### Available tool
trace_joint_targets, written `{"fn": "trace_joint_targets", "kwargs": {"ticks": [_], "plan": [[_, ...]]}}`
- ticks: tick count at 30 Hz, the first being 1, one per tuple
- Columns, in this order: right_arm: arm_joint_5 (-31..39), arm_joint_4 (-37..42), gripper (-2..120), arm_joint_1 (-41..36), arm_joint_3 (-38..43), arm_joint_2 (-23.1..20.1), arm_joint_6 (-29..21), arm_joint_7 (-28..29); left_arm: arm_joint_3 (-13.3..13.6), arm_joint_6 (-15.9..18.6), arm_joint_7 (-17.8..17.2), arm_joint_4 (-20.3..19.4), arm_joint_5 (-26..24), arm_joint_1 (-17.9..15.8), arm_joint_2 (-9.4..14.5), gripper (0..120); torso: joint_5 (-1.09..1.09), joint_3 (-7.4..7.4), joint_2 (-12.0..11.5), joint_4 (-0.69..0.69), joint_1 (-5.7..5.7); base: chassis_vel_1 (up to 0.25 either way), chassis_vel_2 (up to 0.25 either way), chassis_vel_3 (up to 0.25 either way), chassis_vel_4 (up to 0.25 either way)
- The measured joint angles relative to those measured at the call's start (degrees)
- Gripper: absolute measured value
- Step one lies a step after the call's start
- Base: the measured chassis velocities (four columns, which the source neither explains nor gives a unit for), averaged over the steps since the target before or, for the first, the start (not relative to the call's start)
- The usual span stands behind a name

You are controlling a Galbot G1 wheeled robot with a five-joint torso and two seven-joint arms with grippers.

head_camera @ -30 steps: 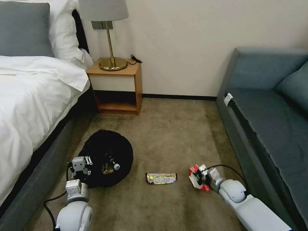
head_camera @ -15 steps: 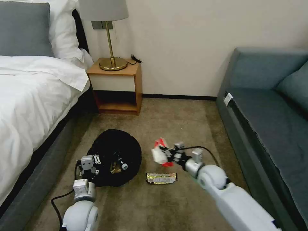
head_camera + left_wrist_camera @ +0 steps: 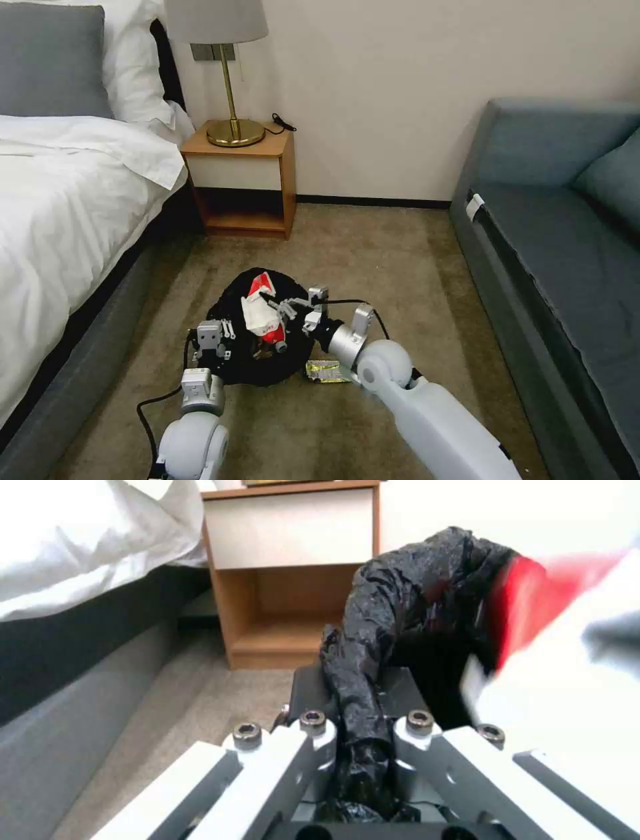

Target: Pick up the trash bin, then pick up the garbage on the floor and place it into the trash bin.

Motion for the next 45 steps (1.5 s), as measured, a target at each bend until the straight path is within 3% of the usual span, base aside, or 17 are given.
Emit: {"fn": "trace_joint_targets", "kwargs": {"ticks": [3, 7, 9, 14, 23, 26, 29, 31, 40, 45], "plan": [[-1.91, -2.31, -1, -0.08, -0.14, 0.05, 0.81, 1.43, 0.19, -0.45, 0.15, -0.02, 0.04, -0.02, -0.12, 4, 0.0, 0.0, 0.0, 0.0, 0.0, 0.0, 0.0, 0.0, 0.0], [-4.31, -4.1, 9, -0.47, 0.01, -0.43, 2.18, 1.86, 0.18, -1.04, 0.36, -0.01, 0.08, 0.17, -0.13, 4, 0.0, 0.0, 0.0, 0.0, 0.0, 0.0, 0.0, 0.0, 0.0], [-4.76, -4.16, 22, -1.12, 0.75, -0.53, 2.54, 1.9, -0.01, -1.42, 0.42, 0.27, 0.09, 0.23, -0.05, 4, 0.01, 0.0, 0.0, 0.0, 0.0, 0.0, 0.0, 0.0, 0.0], [-5.7, -3.95, 35, -1.88, 1.6, -0.44, 3.39, 2.05, -0.08, -1.56, 0.38, 0.47, 0.13, 0.26, -0.05, 4, 0.01, 0.0, 0.0, 0.0, 0.0, 0.0, 0.0, 0.0, 0.0], [-6.52, -0.68, 73, -3.46, 4.52, -1.93, 3.82, 2.83, -1.66, -1.91, -1.39, 0.98, 0.87, 0.72, -0.22, 4, 0.01, 0.0, 0.0, 0.0, 0.0, 0.0, 0.0, 0.0, 0.0], [-6.52, -0.13, 80, -3.64, 4.95, -2.42, 3.61, 2.83, -2.02, -2.02, -1.39, 0.91, 0.86, 0.89, -0.12, 4, 0.01, 0.0, 0.0, 0.0, 0.0, 0.0, 0.0, 0.0, 0.0], [-8.26, 0.72, 90, -4.07, 6.05, -3.57, 1.99, 3.57, -3.13, -2.12, -1.8, 0.79, 0.86, 0.96, -0.01, 4, 0.01, -0.01, 0.0, 0.0, 0.0, 0.0, 0.0, 0.0, 0.0], [-14.49, 0.25, 98, -4.28, 7.06, -4.44, -1.7, 6.26, -4.51, -1.91, -3.6, 0.79, 0.85, 0.63, -0.31, 4, 0.01, 0.0, 0.0, 0.0, 0.0, 0.0, 0.0, 0.0, 0.0], [-22.79, -6.05, 100, -3.91, 7.85, -5.28, -8.56, 12.01, -8.39, -1.51, -5.01, 0.58, 0.43, 0.18, 0.19, 4, 0.01, 0.0, 0.0, 0.0, 0.0, 0.0, 0.0, 0.0, 0.0], [-24.25, -8.35, 100, -3.44, 6.78, -5.57, -9.86, 9.17, -8.84, -0.71, -5.57, -0.59, -0.27, -0.03, 0.17, 4, 0.02, 0.0, 0.0, 0.01, 0.0, 0.0, 0.0, 0.0, 0.0]]}}
